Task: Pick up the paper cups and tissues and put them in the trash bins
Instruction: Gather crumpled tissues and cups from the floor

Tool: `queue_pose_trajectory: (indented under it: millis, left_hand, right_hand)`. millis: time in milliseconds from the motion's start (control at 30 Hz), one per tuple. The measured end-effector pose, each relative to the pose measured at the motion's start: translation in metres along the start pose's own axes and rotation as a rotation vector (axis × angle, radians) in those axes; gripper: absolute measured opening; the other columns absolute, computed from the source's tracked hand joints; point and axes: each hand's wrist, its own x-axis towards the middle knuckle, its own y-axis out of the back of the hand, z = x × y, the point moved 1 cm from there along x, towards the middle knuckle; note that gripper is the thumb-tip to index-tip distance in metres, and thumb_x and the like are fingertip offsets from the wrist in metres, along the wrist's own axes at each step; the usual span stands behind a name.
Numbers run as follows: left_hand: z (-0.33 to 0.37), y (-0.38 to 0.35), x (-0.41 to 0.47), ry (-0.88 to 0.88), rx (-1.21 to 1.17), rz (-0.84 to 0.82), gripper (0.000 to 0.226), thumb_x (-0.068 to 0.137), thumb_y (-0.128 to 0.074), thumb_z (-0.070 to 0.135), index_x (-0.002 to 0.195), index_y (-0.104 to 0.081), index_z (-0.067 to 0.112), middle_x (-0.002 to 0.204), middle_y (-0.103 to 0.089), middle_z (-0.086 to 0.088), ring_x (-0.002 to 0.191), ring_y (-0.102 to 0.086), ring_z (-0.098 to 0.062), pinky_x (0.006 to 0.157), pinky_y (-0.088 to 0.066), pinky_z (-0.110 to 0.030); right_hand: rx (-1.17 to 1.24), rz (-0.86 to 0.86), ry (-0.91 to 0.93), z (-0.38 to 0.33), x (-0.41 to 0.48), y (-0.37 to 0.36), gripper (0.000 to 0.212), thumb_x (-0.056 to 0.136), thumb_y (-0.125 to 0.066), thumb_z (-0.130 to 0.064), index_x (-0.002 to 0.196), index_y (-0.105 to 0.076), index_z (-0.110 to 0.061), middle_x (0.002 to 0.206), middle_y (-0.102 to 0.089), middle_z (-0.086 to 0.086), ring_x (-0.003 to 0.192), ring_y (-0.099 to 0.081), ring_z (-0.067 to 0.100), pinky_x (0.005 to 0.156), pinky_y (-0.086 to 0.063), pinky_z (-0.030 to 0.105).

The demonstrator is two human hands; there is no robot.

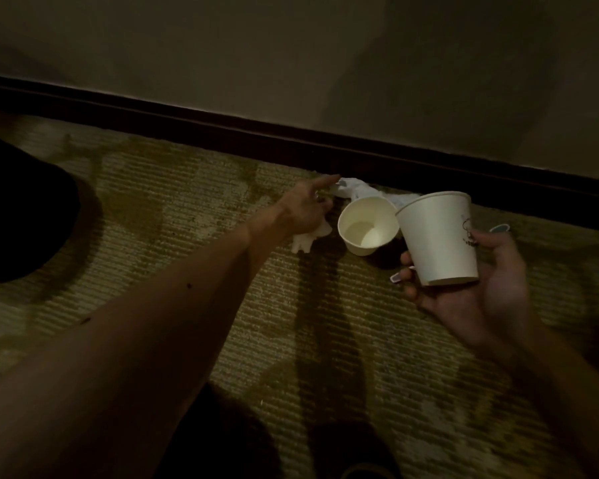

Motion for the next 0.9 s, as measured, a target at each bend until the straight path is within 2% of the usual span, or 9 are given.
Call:
queue_pose_trajectory:
  millis: [67, 167, 233, 333, 433, 533, 667, 800, 900]
  left_hand:
    - [-0.004, 0.000, 0.000, -0.009, 0.002, 0.005, 0.044, 0.101, -0.041, -0.005, 0.144, -0.042, 0.003, 0.147, -0.044, -0.014, 0.136, -0.041, -0.023, 0.095, -0.036, -0.007]
    - [-0.008, 0.005, -0.001, -0.010, 0.044, 0.026, 0.038, 0.100, -0.049, 0.005, 0.138, -0.053, 0.005, 0.143, -0.051, -0.011, 0.134, -0.046, -0.021, 0.109, -0.036, -0.025]
    - [-0.007, 0.011, -0.001, 0.016, 0.049, 0.051, 0.034, 0.100, -0.053, 0.013, 0.134, -0.059, 0.009, 0.138, -0.057, -0.009, 0.129, -0.050, -0.020, 0.109, -0.039, -0.029]
    - [-0.007, 0.025, -0.006, 0.038, 0.024, 0.150, 0.026, 0.098, -0.058, 0.024, 0.119, -0.070, 0.015, 0.118, -0.068, -0.006, 0.108, -0.063, -0.017, 0.094, -0.052, -0.032]
    - [-0.004, 0.042, -0.017, -0.016, -0.016, 0.228, 0.022, 0.093, -0.065, 0.034, 0.099, -0.075, 0.015, 0.096, -0.074, -0.003, 0.083, -0.068, -0.009, 0.069, -0.057, -0.026]
    - [0.003, 0.059, -0.031, -0.038, -0.044, 0.296, 0.033, 0.082, -0.075, 0.045, 0.084, -0.071, 0.012, 0.078, -0.073, -0.001, 0.069, -0.070, -0.010, 0.056, -0.053, -0.025]
    - [0.017, 0.084, -0.063, -0.143, -0.110, 0.309, 0.039, 0.069, -0.085, 0.046, 0.067, -0.061, 0.015, 0.071, -0.071, 0.003, 0.065, -0.070, -0.009, 0.054, -0.052, -0.023]
    - [0.032, 0.100, -0.110, -0.259, -0.206, 0.237, 0.042, 0.073, -0.084, 0.037, 0.051, -0.050, 0.026, 0.055, -0.062, 0.009, 0.056, -0.065, -0.003, 0.050, -0.049, -0.017]
    - [0.036, 0.110, -0.150, -0.257, -0.279, 0.160, 0.040, 0.074, -0.080, 0.040, 0.048, -0.051, 0.027, 0.064, -0.069, -0.001, 0.068, -0.072, -0.018, 0.055, -0.055, -0.027]
  right_hand:
    - [-0.009, 0.014, 0.005, -0.001, 0.000, -0.001, 0.070, 0.070, -0.051, -0.051, 0.119, -0.063, -0.002, 0.093, -0.069, 0.019, 0.073, -0.066, 0.026, 0.064, -0.048, 0.036]
    - [-0.004, 0.026, 0.004, -0.001, -0.002, -0.002, 0.071, 0.069, -0.052, -0.051, 0.120, -0.063, -0.003, 0.094, -0.069, 0.019, 0.073, -0.066, 0.026, 0.064, -0.049, 0.036]
    - [0.007, 0.027, 0.012, -0.001, -0.004, -0.002, 0.070, 0.069, -0.054, -0.051, 0.118, -0.064, -0.003, 0.095, -0.069, 0.019, 0.073, -0.066, 0.026, 0.062, -0.050, 0.036]
    - [0.025, 0.033, 0.027, 0.000, -0.008, -0.005, 0.067, 0.069, -0.055, -0.051, 0.115, -0.067, -0.004, 0.096, -0.069, 0.020, 0.074, -0.066, 0.027, 0.063, -0.050, 0.036]
    - [0.028, 0.020, 0.054, 0.000, -0.014, -0.011, 0.060, 0.070, -0.056, -0.052, 0.105, -0.075, -0.007, 0.098, -0.069, 0.020, 0.076, -0.066, 0.026, 0.065, -0.050, 0.036]
    - [0.017, -0.015, 0.086, -0.004, -0.022, -0.023, 0.059, 0.073, -0.054, -0.052, 0.105, -0.075, -0.007, 0.099, -0.069, 0.019, 0.078, -0.066, 0.024, 0.063, -0.051, 0.033]
    - [-0.015, -0.099, 0.109, -0.006, -0.037, -0.050, 0.062, 0.077, -0.052, -0.052, 0.116, -0.070, -0.007, 0.110, -0.067, 0.021, 0.086, -0.064, 0.025, 0.065, -0.050, 0.032]
    - [-0.029, -0.140, 0.125, 0.003, -0.051, -0.090, 0.067, 0.076, -0.053, -0.051, 0.126, -0.062, -0.007, 0.121, -0.065, 0.022, 0.104, -0.065, 0.032, 0.078, -0.051, 0.038]
    - [-0.021, -0.167, 0.095, 0.015, -0.060, -0.121, 0.062, 0.075, -0.056, -0.048, 0.122, -0.065, -0.009, 0.120, -0.067, 0.019, 0.115, -0.062, 0.035, 0.092, -0.051, 0.047]
